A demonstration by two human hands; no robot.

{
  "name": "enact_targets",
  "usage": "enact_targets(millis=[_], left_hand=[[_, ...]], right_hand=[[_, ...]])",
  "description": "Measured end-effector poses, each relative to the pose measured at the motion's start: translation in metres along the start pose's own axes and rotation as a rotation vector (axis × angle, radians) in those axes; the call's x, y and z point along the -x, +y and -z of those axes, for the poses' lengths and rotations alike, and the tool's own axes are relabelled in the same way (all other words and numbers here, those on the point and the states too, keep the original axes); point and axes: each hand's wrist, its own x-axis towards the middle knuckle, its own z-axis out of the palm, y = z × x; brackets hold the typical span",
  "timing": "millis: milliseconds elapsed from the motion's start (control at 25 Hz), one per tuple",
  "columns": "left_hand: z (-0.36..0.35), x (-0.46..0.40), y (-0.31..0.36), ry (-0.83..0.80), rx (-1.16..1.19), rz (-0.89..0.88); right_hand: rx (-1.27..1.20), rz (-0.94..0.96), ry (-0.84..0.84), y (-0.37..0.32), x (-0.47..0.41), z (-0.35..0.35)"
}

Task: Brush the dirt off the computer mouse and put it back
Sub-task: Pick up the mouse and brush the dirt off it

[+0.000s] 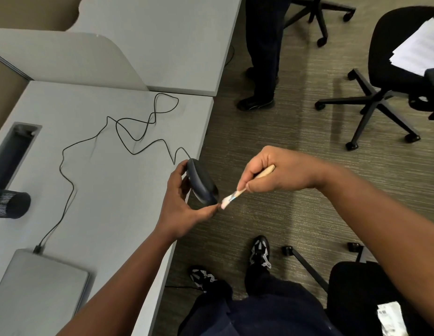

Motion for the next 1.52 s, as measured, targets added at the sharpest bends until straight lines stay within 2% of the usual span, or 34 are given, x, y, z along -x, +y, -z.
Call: enact_targets(millis=[160, 240, 360, 520, 600, 720, 800, 880, 1120, 1160, 1320, 1520], left_hand=[[0.001, 0.002, -0.001, -0.037, 0.004, -0.001], [0.0, 0.002, 0.001, -0.057, -0.011, -0.019], [-0.001, 0.001, 0.003, -0.051, 0.001, -0.02], [0.001, 0.002, 0.001, -0.032, -0.018, -0.024], [0.002, 0.002, -0.001, -0.039, -0.03, -0.023], [0.001, 0.0, -0.001, -0.076, -0.058, -0.034], [0.0, -0.003, 0.0, -0.085, -0.07, -0.049], [-0.001, -0.004, -0.002, -0.075, -0.068, -0.057], [0.001, 0.003, -0.008, -0.039, -0.046, -0.019], [0.002, 0.003, -0.007, -0.039, -0.041, -0.011], [0.003, 0.002, -0.003, -0.061, -0.042, -0.014], [0.001, 0.001, 0.002, -0.071, -0.038, -0.027]], right_hand=[[-0.1, 0.12, 0.308, -0.002, -0.005, -0.006], [-0.073, 0.135, 0.387, -0.004, -0.011, -0.013], [-0.013, 0.091, 0.321, -0.005, -0.013, -0.017], [0.023, 0.023, 0.109, -0.005, -0.003, -0.006], [-0.003, 0.042, 0.152, -0.005, -0.002, -0.003], [-0.029, 0.108, 0.363, -0.009, -0.008, -0.008], [0.016, 0.113, 0.382, -0.009, -0.014, -0.014], [0.031, 0.093, 0.331, -0.008, -0.015, -0.016], [0.073, -0.01, 0.026, -0.007, -0.005, -0.003], [0.062, 0.006, 0.055, -0.007, -0.005, -0.002], [-0.09, 0.126, 0.348, -0.005, -0.013, -0.005], [-0.085, 0.103, 0.295, 0.0, -0.016, -0.017]])
